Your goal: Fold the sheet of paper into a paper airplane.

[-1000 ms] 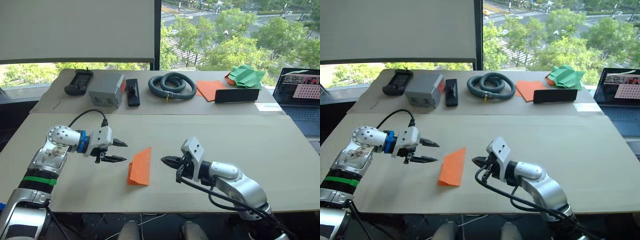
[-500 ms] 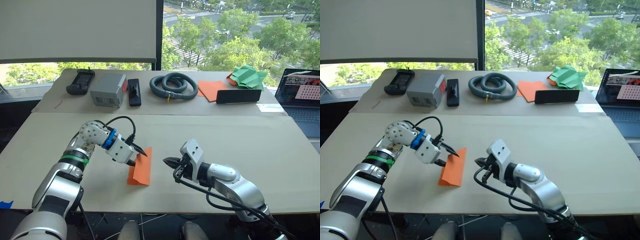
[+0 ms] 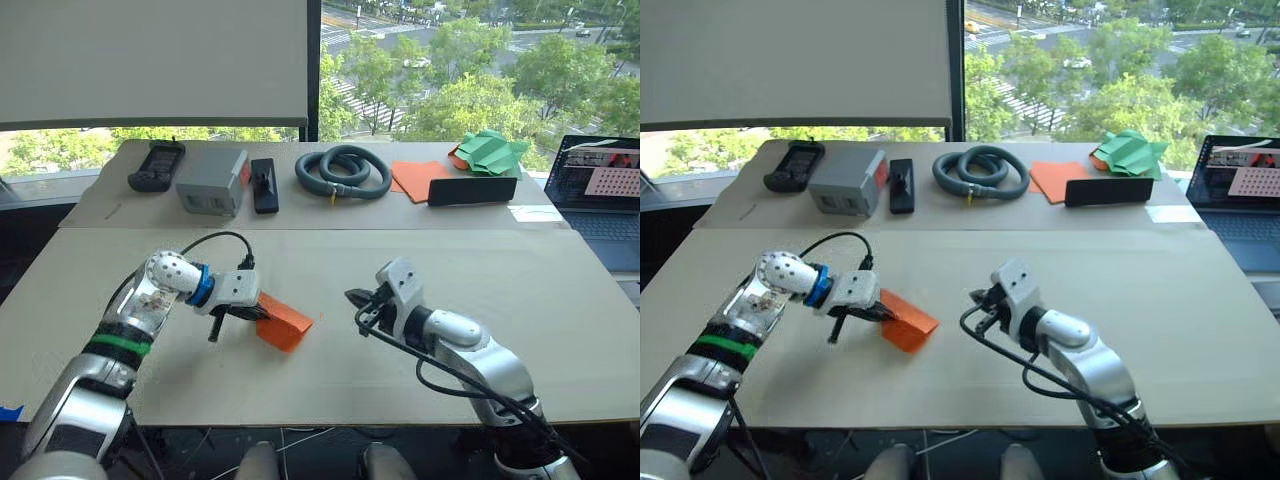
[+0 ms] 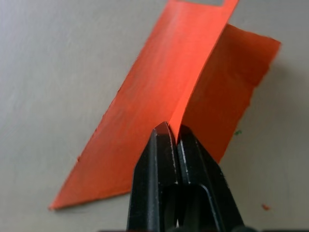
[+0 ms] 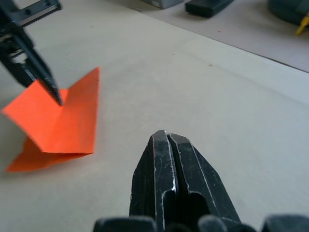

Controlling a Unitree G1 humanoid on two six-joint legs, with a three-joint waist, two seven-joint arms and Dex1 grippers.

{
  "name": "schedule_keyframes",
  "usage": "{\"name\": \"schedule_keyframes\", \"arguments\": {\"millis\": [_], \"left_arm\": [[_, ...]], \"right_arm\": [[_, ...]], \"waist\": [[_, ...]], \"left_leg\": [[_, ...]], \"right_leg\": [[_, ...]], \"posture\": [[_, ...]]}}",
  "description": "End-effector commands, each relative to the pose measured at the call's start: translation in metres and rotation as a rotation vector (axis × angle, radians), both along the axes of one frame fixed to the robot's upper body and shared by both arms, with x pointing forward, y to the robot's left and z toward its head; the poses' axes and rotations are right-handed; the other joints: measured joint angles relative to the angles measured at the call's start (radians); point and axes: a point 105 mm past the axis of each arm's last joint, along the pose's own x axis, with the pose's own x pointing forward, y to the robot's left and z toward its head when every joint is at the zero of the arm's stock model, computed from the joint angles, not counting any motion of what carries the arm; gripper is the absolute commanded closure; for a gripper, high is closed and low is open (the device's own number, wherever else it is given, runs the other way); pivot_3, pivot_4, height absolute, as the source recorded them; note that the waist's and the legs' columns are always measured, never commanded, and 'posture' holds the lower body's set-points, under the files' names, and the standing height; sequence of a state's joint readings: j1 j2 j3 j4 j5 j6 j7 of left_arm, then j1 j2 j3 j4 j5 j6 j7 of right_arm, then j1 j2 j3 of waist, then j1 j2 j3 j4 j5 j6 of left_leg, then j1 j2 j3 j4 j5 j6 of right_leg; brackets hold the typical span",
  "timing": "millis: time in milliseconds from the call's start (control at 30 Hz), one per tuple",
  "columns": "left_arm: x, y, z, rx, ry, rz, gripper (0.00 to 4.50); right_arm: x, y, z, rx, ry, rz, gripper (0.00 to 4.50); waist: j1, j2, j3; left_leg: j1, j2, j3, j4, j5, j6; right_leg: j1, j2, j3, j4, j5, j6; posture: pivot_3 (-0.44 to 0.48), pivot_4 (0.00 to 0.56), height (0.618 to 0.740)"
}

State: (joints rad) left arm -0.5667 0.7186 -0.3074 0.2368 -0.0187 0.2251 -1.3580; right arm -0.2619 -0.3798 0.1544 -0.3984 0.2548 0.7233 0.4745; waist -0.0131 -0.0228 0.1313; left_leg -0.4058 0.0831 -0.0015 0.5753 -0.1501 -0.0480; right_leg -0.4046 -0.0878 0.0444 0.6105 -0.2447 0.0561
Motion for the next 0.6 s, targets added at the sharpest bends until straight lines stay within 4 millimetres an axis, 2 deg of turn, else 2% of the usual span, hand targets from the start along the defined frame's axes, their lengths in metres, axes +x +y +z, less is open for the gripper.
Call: {"name": "schedule_keyframes", "arguments": {"millis": [33, 167, 200, 333, 467, 600], "left_arm": [[-0.017, -0.012, 0.008, 0.0, 0.054, 0.131, 4.47], [-0.019, -0.019, 0.0, 0.015, 0.027, 0.216, 4.47], [-0.018, -0.021, 0.0, 0.017, 0.011, 0.225, 4.22], [-0.021, -0.025, 0.003, -0.002, 0.008, 0.215, 3.01], [-0.024, -0.027, 0.015, -0.049, 0.017, 0.186, 1.64], [-0.023, -0.025, 0.031, -0.085, -0.006, 0.171, 1.63]], "right_arm": [[-0.006, 0.011, 0.017, 0.016, -0.078, 0.056, 4.5], [-0.012, 0.019, 0.019, 0.019, -0.095, 0.111, 4.5], [-0.013, 0.02, 0.02, 0.016, -0.1, 0.122, 4.5], [-0.019, 0.023, 0.023, 0.006, -0.116, 0.197, 3.23], [-0.043, 0.038, 0.02, -0.043, -0.111, 0.396, 1.83], [-0.056, 0.049, 0.011, -0.106, -0.128, 0.498, 0.47]], "waist": [[0.002, 0.0, 0.0], [0.0, 0.0, 0.001], [0.0, 0.0, 0.001], [0.0, -0.002, 0.002], [0.001, -0.002, 0.002], [0.0, -0.002, 0.002]], "left_leg": [[0.002, 0.001, -0.001, -0.001, 0.0, 0.0], [0.005, 0.001, -0.004, -0.003, -0.002, -0.001], [0.006, 0.001, -0.005, -0.003, -0.002, -0.001], [0.005, 0.001, -0.005, -0.002, -0.005, -0.006], [0.003, 0.001, -0.005, -0.001, -0.005, -0.006], [0.003, 0.001, -0.005, -0.001, -0.005, -0.006]], "right_leg": [[-0.001, 0.002, -0.001, 0.001, -0.002, -0.001], [0.0, 0.004, -0.001, 0.0, -0.002, -0.002], [0.0, 0.004, -0.001, 0.0, -0.002, -0.002], [0.0, 0.004, -0.001, -0.004, -0.002, -0.002], [0.0, 0.004, -0.001, -0.006, -0.002, -0.002], [0.0, 0.004, -0.001, -0.005, -0.002, -0.002]], "posture": [[0.0, 0.15, 0.714], [0.0, 0.15, 0.714], [0.0, 0.15, 0.714], [0.0, 0.15, 0.714], [0.0, 0.15, 0.714], [0.0, 0.15, 0.714]]}}
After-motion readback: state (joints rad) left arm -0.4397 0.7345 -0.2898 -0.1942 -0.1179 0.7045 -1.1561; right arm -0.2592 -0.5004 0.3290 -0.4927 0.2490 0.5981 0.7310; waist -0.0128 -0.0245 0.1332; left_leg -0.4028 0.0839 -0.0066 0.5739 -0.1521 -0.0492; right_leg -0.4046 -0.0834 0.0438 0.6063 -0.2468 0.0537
